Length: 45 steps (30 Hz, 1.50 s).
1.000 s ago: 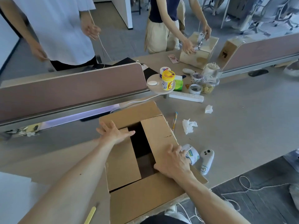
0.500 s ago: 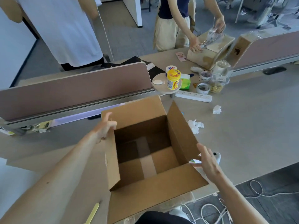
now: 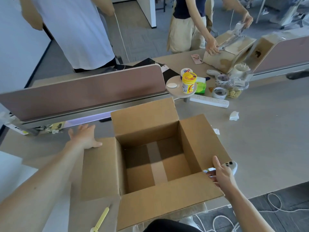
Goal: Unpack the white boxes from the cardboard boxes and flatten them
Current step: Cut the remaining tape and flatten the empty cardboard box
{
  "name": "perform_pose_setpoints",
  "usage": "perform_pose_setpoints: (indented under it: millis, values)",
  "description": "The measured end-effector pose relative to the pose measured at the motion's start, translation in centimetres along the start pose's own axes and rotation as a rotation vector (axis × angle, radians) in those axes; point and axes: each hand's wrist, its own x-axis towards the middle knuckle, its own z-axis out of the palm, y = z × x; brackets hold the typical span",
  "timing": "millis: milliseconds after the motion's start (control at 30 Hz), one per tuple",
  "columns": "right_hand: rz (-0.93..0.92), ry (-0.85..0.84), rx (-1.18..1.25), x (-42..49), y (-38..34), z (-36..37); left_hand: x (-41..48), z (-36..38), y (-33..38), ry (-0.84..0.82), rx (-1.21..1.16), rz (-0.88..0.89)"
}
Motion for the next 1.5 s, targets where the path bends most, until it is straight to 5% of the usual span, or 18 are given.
perform_pose_setpoints:
  millis: [100,267,433,767,900,1167,1333,1500]
  values:
    - [0.002,-0.002,-0.028,0.1,-0.2,0.1,0.2,1.2,2.1,-0.076,-0.007,0.04]
    - [-0.032,-0.077,-0.263,-0.8,-0.8,0.4,0.8,2.3,5.5,-0.197,-0.488,0.116]
    - [-0.123,-0.201,-0.362,-0.9,-0.6,1.7,1.1,2.9,6.8,-0.076,-0.733,0.147]
    - [-0.282,-0.155,-0.411,-1.8,-4.6,-0.3,-0.2,-1.1,5.3,0.218,-0.78,0.218]
    - [-0.388,-0.212,-0.221,-4.5,-7.7,1.5,-2.2,-3.0,7.1,0.214,-0.815,0.316]
    - [-0.544,-0.258,0.119,-8.9,-12.4,5.1,-5.8,-4.3,10.1,-0.023,-1.194,0.468]
    - [-0.654,-0.13,-0.024,-9.5,-15.4,8.2,-7.4,-4.9,10.8,-0.327,-1.548,0.552]
    - [-0.724,0.05,-0.235,-9.3,-17.6,12.5,-8.4,-5.4,11.4,-0.5,-1.645,0.505]
